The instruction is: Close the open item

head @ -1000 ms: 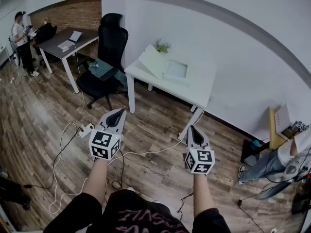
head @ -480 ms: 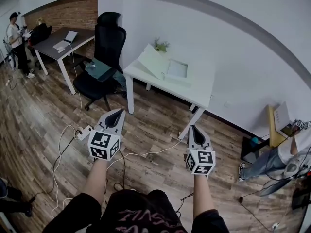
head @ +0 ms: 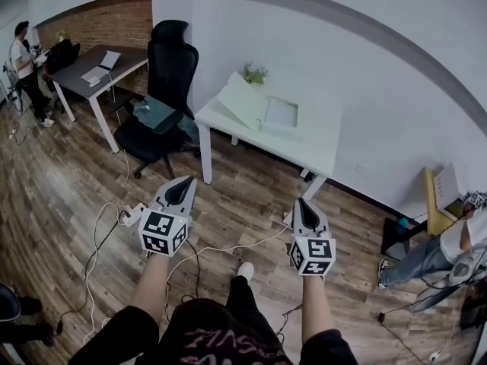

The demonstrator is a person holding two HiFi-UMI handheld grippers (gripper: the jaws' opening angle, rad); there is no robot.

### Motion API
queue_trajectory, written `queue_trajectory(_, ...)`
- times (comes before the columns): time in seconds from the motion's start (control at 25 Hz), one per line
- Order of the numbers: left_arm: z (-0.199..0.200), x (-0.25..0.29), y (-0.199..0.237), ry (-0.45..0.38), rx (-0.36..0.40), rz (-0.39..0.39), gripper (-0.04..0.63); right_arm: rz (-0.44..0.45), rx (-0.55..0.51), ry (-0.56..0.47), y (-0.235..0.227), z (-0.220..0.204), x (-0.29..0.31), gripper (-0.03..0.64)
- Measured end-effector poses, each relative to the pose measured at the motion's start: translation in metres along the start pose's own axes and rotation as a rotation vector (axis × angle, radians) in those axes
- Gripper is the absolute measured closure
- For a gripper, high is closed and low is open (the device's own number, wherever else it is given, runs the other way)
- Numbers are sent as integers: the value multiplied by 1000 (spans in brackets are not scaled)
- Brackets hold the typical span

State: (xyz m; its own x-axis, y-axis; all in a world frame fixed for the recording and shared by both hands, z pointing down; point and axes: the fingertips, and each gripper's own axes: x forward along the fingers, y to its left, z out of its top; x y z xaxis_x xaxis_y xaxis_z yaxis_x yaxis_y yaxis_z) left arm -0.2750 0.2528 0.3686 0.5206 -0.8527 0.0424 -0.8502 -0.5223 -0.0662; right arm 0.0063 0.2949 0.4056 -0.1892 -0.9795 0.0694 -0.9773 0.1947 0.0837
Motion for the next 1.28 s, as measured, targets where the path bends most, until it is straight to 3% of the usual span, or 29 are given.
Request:
queue_trajectory(0.6,-20,129,34,48,-7,19,583,-16,40,-5,-66,-14,123,591)
queue_trajectory(0.96,-13,221,52,67,-13,63,583,25,58,3,-119,-12,216,591)
queue_trajectory(1.28,-2,266,61,65,2,119,583,76,69,-6,-144,-12,270,592)
